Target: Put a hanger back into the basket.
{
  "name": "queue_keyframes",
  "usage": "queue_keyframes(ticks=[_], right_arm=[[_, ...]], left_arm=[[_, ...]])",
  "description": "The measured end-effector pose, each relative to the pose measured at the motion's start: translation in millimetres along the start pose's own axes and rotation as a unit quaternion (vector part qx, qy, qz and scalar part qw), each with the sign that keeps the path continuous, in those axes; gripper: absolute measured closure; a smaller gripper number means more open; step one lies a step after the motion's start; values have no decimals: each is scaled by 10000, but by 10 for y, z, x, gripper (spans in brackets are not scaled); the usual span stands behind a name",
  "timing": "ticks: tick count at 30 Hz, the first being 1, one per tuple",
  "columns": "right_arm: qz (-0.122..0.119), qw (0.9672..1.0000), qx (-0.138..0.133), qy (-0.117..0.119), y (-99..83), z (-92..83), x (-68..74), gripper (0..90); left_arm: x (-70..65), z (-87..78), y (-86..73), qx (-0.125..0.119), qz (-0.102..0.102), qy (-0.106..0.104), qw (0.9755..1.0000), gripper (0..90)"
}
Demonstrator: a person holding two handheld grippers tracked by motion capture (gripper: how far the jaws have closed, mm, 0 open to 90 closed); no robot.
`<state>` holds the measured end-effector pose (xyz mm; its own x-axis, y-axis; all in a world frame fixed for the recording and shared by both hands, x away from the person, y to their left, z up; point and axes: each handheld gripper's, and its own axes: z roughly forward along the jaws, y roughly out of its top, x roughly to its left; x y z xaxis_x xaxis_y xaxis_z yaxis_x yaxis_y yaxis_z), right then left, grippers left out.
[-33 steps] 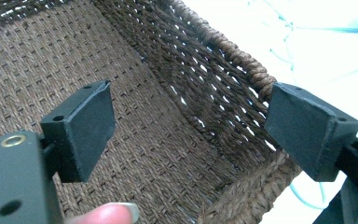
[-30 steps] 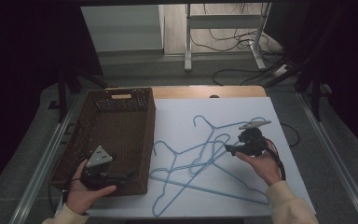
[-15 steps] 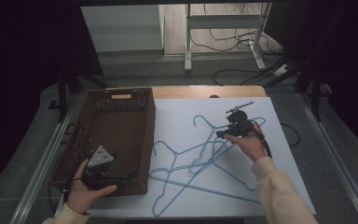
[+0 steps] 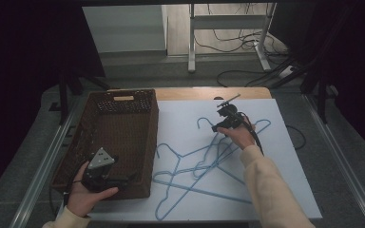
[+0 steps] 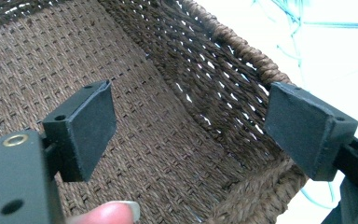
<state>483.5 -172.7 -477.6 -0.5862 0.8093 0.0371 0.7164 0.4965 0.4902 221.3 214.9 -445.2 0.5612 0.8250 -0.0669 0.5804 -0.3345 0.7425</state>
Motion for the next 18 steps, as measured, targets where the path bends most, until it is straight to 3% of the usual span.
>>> queue_keyframes(ticks=[11,18], right_arm=[[-173,9991,355,-184,189,233,8,574],[-332,9968,671,-293,203,340,26,685]], left_arm=[[11,-6,-12,-8,-10,34,10000,171],[9,11,-14,19,24,63,10000,171]])
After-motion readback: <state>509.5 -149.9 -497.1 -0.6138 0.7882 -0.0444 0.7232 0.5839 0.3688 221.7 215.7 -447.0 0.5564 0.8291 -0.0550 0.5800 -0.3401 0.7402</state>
